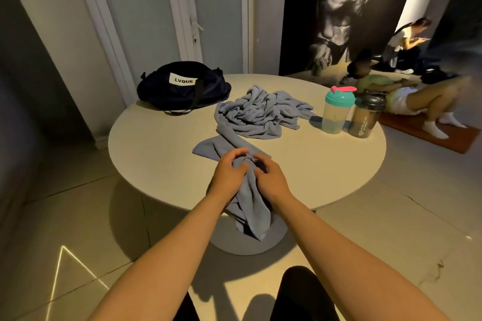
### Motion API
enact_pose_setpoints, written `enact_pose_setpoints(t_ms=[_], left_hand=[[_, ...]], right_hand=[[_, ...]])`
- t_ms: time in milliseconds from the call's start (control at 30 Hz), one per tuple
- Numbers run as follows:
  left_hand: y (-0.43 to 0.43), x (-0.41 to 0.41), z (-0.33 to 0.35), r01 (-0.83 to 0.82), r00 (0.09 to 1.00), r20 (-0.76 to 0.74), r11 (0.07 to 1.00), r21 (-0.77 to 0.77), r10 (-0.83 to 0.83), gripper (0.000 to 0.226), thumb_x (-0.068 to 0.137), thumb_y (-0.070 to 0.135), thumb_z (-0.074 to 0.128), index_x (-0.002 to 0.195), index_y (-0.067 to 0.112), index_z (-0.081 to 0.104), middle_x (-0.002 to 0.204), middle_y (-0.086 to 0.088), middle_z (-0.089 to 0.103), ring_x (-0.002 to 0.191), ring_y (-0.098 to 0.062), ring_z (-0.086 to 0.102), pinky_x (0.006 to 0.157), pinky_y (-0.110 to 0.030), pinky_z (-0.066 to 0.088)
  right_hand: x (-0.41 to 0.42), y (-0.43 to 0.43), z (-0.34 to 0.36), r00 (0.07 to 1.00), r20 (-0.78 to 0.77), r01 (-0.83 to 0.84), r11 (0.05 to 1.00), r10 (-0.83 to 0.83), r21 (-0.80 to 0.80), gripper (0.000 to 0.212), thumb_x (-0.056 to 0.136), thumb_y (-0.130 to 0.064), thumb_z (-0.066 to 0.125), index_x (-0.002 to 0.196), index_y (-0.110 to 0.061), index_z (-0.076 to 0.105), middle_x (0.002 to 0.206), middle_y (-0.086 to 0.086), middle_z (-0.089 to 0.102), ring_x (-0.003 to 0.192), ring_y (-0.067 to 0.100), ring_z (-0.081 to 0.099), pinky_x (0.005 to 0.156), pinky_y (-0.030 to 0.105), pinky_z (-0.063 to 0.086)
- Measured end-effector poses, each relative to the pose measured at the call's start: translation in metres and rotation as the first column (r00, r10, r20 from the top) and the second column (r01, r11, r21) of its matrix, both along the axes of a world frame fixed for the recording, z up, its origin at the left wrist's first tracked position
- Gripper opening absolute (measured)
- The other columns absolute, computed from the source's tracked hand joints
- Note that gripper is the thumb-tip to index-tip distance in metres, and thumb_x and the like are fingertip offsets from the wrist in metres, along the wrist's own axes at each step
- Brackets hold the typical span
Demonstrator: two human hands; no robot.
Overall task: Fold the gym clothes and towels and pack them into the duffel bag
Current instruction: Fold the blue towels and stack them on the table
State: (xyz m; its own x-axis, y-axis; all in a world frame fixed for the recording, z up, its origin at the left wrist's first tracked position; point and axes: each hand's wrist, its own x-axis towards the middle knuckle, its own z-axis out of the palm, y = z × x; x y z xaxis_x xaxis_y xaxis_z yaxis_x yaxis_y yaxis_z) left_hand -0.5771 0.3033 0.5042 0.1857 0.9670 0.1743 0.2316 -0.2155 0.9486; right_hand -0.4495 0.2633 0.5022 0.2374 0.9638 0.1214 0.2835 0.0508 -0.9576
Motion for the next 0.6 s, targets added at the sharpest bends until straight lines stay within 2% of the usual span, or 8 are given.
enact_pose_setpoints(t_ms=[67, 167, 233, 300, 367, 433, 533, 600], left_hand=[[0.005, -0.01, -0.002, -0.072, 0.996, -0.055, 0.996, 0.051, 0.075, 0.039, 0.096, 0.01, 0.053, 0.106, 0.046, 0.062, 0.125, 0.005, 0.06, 0.107, -0.011, 0.061, 0.079, -0.018, 0.049], [0.019, -0.03, -0.007, -0.26, 0.946, -0.172, 0.96, 0.1, 0.274, 0.035, 0.095, 0.012, 0.047, 0.105, 0.043, 0.061, 0.13, 0.005, 0.057, 0.104, -0.017, 0.061, 0.08, -0.029, 0.051], [0.027, -0.036, -0.012, -0.288, 0.922, -0.249, 0.955, 0.067, 0.295, 0.027, 0.097, 0.019, 0.053, 0.118, 0.034, 0.062, 0.135, 0.001, 0.055, 0.108, -0.021, 0.061, 0.082, -0.032, 0.051], [0.026, -0.037, -0.019, -0.256, 0.919, -0.313, 0.967, -0.008, 0.24, 0.034, 0.095, 0.029, 0.06, 0.129, 0.025, 0.059, 0.14, -0.004, 0.051, 0.116, -0.027, 0.059, 0.092, -0.038, 0.053], [0.019, -0.037, -0.022, -0.208, 0.917, -0.357, 0.977, -0.048, 0.178, 0.043, 0.095, 0.034, 0.062, 0.136, 0.022, 0.054, 0.141, -0.008, 0.048, 0.12, -0.03, 0.056, 0.096, -0.041, 0.052], [0.012, -0.038, -0.018, -0.132, 0.936, -0.336, 0.99, -0.048, 0.108, 0.043, 0.097, 0.027, 0.059, 0.139, 0.022, 0.052, 0.141, -0.007, 0.051, 0.122, -0.027, 0.055, 0.094, -0.035, 0.049], [0.0, -0.043, -0.005, 0.053, 0.986, -0.152, 0.992, -0.116, -0.071, 0.044, 0.096, 0.005, 0.052, 0.136, 0.023, 0.056, 0.133, -0.003, 0.06, 0.114, -0.016, 0.059, 0.085, -0.02, 0.048], [-0.009, -0.045, -0.002, 0.144, 0.985, -0.075, 0.98, -0.135, -0.155, 0.047, 0.094, -0.003, 0.051, 0.13, 0.025, 0.062, 0.127, 0.0, 0.065, 0.111, -0.009, 0.063, 0.084, -0.015, 0.05]], right_hand=[[-0.006, -0.002, 0.0, 0.991, 0.086, 0.101, 0.994, -0.104, 0.044, 0.031, 0.1, -0.011, 0.045, 0.121, -0.017, 0.068, 0.113, 0.003, 0.067, 0.098, 0.018, 0.062, 0.08, 0.024, 0.046], [-0.01, -0.007, 0.001, 0.928, 0.174, 0.326, 0.944, -0.33, 0.047, 0.028, 0.103, -0.022, 0.04, 0.114, -0.019, 0.065, 0.118, 0.007, 0.06, 0.096, 0.024, 0.058, 0.079, 0.033, 0.044], [-0.01, -0.009, 0.0, 0.9, 0.356, 0.262, 0.965, -0.251, 0.017, 0.029, 0.101, -0.024, 0.042, 0.122, -0.022, 0.062, 0.126, 0.007, 0.051, 0.106, 0.029, 0.055, 0.086, 0.038, 0.047], [-0.011, -0.01, -0.002, 0.828, 0.553, 0.154, 0.986, -0.091, -0.07, 0.034, 0.098, -0.024, 0.045, 0.129, -0.027, 0.06, 0.142, 0.008, 0.043, 0.125, 0.034, 0.044, 0.098, 0.042, 0.042], [-0.014, -0.01, -0.004, 0.789, 0.615, 0.092, 0.985, 0.016, -0.144, 0.038, 0.1, -0.023, 0.043, 0.133, -0.031, 0.058, 0.147, 0.003, 0.046, 0.13, 0.032, 0.043, 0.095, 0.04, 0.035], [-0.019, -0.015, -0.003, 0.847, 0.531, 0.046, 0.99, 0.033, -0.135, 0.035, 0.102, -0.023, 0.04, 0.129, -0.027, 0.061, 0.124, 0.0, 0.063, 0.112, 0.025, 0.055, 0.085, 0.036, 0.032], [-0.024, -0.024, 0.001, 0.952, 0.301, 0.076, 0.995, -0.054, -0.062, 0.029, 0.099, -0.025, 0.049, 0.08, -0.01, 0.065, 0.07, 0.003, 0.061, 0.066, 0.02, 0.051, 0.066, 0.037, 0.042], [-0.023, -0.026, 0.003, 0.927, 0.352, 0.144, 0.989, -0.129, -0.017, 0.029, 0.095, -0.026, 0.052, 0.07, -0.011, 0.059, 0.063, 0.005, 0.057, 0.059, 0.022, 0.049, 0.057, 0.038, 0.043]])
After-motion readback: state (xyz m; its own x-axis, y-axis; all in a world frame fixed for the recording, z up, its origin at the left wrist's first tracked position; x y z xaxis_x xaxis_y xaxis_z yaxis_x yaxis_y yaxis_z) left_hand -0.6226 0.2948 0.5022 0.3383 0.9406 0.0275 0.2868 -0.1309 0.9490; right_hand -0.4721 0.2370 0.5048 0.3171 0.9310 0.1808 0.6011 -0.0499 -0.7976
